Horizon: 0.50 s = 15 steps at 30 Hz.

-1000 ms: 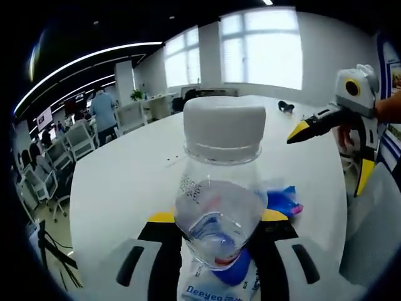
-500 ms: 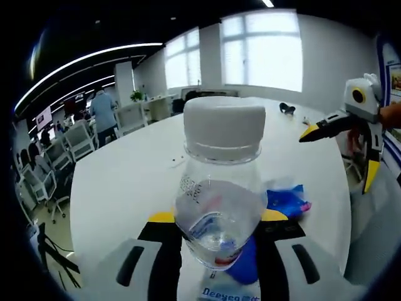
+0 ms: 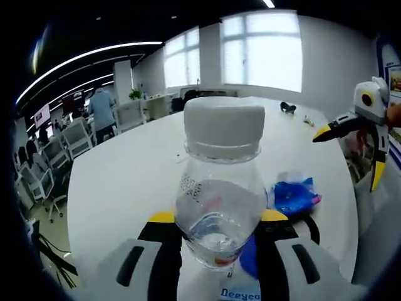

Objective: Arrange the tabletop items into an orderly group along one side of the table until the central work area is clear of visible clutter.

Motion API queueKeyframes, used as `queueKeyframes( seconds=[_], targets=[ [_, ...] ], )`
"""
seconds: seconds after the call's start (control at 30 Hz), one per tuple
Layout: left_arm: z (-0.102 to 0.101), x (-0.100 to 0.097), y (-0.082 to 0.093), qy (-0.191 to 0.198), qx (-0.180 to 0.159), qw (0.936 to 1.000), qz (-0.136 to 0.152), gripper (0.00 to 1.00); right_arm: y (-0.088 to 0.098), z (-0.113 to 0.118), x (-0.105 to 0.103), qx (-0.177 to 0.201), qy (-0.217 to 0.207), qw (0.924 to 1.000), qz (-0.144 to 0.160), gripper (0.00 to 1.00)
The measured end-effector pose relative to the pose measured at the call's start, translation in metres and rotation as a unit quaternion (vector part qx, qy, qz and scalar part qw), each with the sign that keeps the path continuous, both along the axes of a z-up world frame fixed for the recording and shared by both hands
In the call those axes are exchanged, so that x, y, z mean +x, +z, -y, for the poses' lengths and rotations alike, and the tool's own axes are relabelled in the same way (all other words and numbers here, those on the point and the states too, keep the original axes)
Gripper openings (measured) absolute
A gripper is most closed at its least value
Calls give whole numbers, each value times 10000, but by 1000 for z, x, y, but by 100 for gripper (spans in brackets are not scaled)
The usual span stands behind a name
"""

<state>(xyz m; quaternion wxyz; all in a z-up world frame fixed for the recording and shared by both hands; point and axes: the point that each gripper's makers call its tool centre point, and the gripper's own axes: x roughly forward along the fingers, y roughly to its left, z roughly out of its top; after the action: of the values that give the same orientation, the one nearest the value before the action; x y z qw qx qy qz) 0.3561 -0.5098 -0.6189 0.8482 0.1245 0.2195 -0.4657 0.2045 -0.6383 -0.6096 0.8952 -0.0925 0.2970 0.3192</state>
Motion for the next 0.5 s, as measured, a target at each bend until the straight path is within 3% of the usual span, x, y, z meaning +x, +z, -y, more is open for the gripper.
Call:
queueKeyframes(
  seconds=[0.5],
  targets=[
    [-2,30,-19,63,-34,9999,-71,45,-12,13,1,-91,-357,9991,-186,97]
  ],
)
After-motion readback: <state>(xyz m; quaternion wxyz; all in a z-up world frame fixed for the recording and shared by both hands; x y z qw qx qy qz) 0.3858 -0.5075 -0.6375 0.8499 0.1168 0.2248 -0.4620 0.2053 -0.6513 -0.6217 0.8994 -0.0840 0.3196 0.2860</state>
